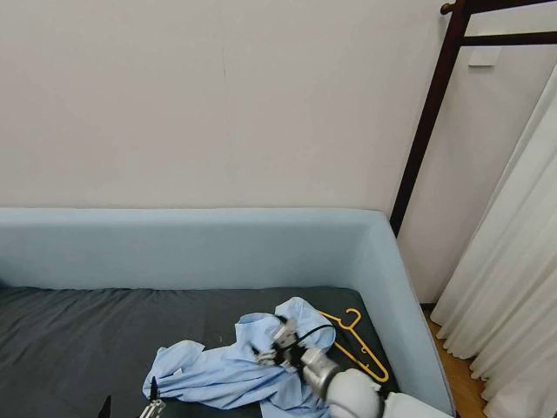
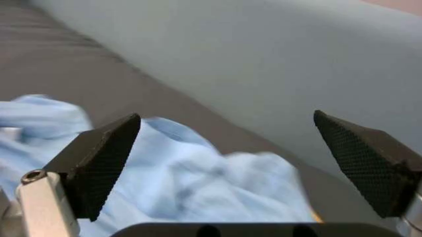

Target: Pick up the clothes from the sofa and hang them on the clothes hanger.

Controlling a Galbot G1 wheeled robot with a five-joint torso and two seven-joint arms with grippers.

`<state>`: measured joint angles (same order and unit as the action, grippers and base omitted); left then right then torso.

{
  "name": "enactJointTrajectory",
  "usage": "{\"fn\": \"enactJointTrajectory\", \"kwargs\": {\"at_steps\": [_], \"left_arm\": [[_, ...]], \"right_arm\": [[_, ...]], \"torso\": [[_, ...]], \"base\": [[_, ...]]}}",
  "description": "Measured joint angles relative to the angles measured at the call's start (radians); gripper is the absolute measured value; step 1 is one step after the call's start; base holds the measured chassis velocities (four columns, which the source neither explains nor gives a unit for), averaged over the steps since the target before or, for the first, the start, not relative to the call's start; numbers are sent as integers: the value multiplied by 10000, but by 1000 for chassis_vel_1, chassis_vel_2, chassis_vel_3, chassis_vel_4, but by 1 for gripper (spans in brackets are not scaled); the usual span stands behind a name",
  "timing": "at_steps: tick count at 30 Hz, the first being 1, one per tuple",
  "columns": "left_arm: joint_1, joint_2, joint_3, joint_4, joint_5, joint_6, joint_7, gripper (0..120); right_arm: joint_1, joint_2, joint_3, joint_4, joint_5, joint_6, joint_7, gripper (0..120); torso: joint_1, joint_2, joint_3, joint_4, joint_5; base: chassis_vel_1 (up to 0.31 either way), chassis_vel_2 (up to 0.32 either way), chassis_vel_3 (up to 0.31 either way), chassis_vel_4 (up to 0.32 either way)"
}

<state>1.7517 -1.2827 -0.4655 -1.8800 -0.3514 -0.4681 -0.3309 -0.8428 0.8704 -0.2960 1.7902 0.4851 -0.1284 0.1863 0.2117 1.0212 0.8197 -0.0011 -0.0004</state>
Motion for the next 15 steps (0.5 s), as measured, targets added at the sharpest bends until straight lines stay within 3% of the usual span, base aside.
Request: {"fn": "enactJointTrajectory", "kwargs": {"at_steps": [1, 3, 5, 7, 9, 11, 13, 15], "left_arm": [[-65, 149, 82, 0, 52, 12, 73, 100], [-446, 1041, 523, -46, 104, 151, 356, 100], [-581, 1375, 695, -79, 57, 189, 437, 100], [-1065, 2684, 1334, -210, -412, 368, 790, 100], [-1257, 3676, 1678, -435, -990, 465, 1250, 100], [-1185, 3985, 1699, -571, -1221, 481, 1490, 100], [-1318, 4636, 2082, -673, -1705, 571, 2032, 100], [-1640, 4936, 2558, -579, -1852, 594, 2231, 100]], "right_arm": [[-401, -82, 452, 142, -57, -1, -36, 100], [-1908, -231, 2333, 649, -254, 1, -134, 100], [-2207, -228, 2696, 755, -305, 17, -143, 100], [-3231, -70, 3763, 1132, -556, 122, -75, 100], [-3575, 201, 4053, 1311, -682, 206, 110, 100], [-3527, 316, 4029, 1311, -685, 213, 138, 100], [-3572, 623, 4075, 1393, -761, 237, 188, 100], [-3814, 738, 4211, 1514, -816, 263, 234, 100]], "torso": [[0, 0, 0, -3, 3], [0, 1, 0, -3, 3], [-1, 0, -1, -3, -4], [-1, 0, 0, -5, 4], [0, 0, 0, -11, 0], [0, 0, 0, -5, 1], [0, 0, 1, 21, 10], [-1, 0, 1, 20, 6]], "base": [[0, 0, 0, 0], [0, 0, 0, 0], [0, 0, 0, 0], [0, 0, 0, 0], [0, 0, 0, 0], [0, 0, 0, 0], [0, 0, 0, 0], [0, 0, 0, 0]]}}
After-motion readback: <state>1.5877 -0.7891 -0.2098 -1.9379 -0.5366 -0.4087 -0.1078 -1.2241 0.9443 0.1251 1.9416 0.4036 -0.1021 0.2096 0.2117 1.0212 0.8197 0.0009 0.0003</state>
